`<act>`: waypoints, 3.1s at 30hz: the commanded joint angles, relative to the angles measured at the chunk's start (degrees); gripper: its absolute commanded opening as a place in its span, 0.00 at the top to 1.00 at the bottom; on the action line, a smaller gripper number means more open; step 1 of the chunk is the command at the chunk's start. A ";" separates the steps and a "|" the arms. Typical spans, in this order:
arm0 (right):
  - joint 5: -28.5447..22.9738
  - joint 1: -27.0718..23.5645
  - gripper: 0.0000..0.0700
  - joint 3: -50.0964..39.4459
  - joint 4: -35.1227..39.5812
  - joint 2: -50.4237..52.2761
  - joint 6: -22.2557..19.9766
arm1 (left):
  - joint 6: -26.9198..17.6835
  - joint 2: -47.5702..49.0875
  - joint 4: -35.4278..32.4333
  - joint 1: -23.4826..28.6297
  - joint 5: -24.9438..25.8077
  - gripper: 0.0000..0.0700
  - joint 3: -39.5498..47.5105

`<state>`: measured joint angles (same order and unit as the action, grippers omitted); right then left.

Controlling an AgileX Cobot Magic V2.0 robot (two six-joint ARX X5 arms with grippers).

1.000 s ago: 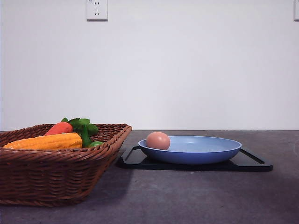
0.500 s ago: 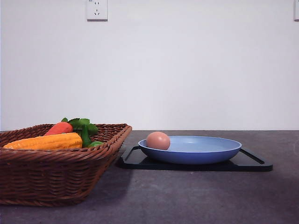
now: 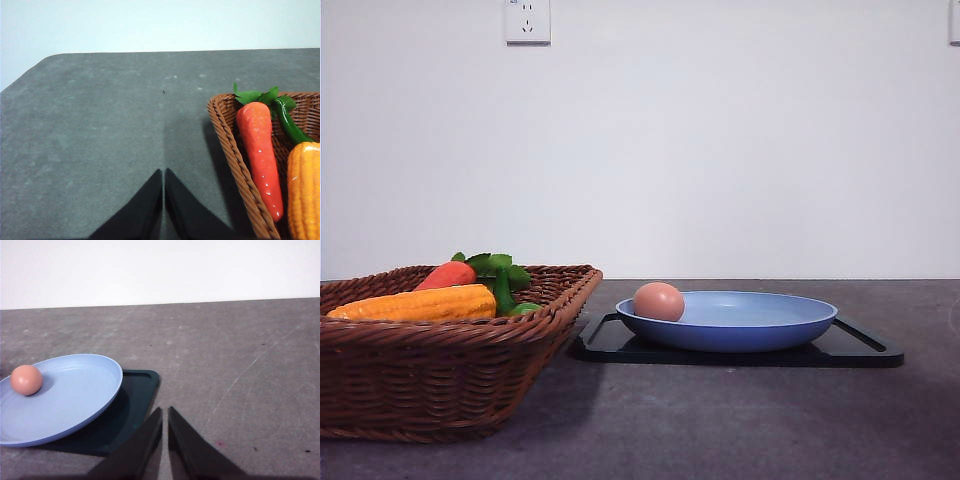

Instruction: Transfer egg from basket to plate and serve

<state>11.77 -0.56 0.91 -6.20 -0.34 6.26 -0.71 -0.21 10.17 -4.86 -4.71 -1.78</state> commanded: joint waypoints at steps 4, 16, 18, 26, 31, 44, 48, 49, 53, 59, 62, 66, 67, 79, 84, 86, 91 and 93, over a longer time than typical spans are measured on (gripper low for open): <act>-0.22 -0.07 1.00 -0.35 0.61 0.13 0.59 | -0.33 0.02 0.13 0.09 -0.02 1.00 1.60; -0.22 -0.07 1.00 -0.35 0.61 0.13 0.59 | -0.33 0.02 0.13 0.09 -0.02 1.00 1.60; -0.22 -0.07 1.00 -0.35 0.61 0.13 0.59 | -0.31 0.02 0.13 0.09 0.00 1.00 1.60; -0.22 -0.07 1.00 -0.35 0.61 0.13 0.59 | -0.33 0.02 0.13 0.09 -0.02 1.00 1.60; -0.22 -0.07 1.00 -0.35 0.61 0.13 0.59 | -0.33 0.02 0.13 0.09 -0.02 1.00 1.60; -0.22 -0.07 1.00 -0.35 0.61 0.13 0.59 | -0.33 0.02 0.13 0.09 -0.02 1.00 1.60; -0.22 -0.07 1.00 -0.35 0.61 0.13 0.59 | -0.33 0.02 0.13 0.09 -0.02 1.00 1.60; -0.22 -0.07 1.00 -0.35 0.61 0.13 0.59 | -0.33 0.02 0.13 0.09 -0.02 1.00 1.60; -0.22 -0.07 1.00 -0.35 0.61 0.13 0.59 | -0.33 0.02 0.13 0.09 0.00 1.00 1.60; -0.22 -0.07 1.00 -0.35 0.61 0.13 0.59 | -0.33 0.02 0.13 0.09 -0.02 1.00 1.60; -0.22 -0.07 1.00 -0.35 0.61 0.13 0.59 | -0.33 0.02 0.13 0.09 -0.02 1.00 1.60; -0.22 -0.07 1.00 -0.35 0.61 0.13 0.59 | -0.33 0.02 0.13 0.09 -0.02 1.00 1.60; -0.22 -0.07 1.00 -0.35 0.61 0.13 0.59 | -0.33 0.02 0.13 0.09 0.00 1.00 1.60; -0.22 -0.07 1.00 -0.35 0.61 0.13 0.59 | -0.33 0.02 0.13 0.09 -0.02 1.00 1.60; -0.22 -0.07 1.00 -0.35 0.61 0.13 0.59 | -0.31 0.02 0.13 0.09 -0.02 1.00 1.60; -0.22 -0.07 1.00 -0.35 0.61 0.13 0.59 | -0.33 0.02 0.13 0.09 0.00 1.00 1.60; -0.22 -0.07 1.00 -0.35 0.61 0.13 0.59 | -0.31 0.02 0.13 0.09 -0.02 1.00 1.60; -0.22 -0.07 1.00 -0.35 0.61 0.13 0.59 | -0.33 0.02 0.13 0.09 0.00 1.00 1.60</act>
<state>11.77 -0.56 0.91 -6.20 -0.34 6.28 -0.71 -0.21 10.17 -4.86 -4.71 -1.78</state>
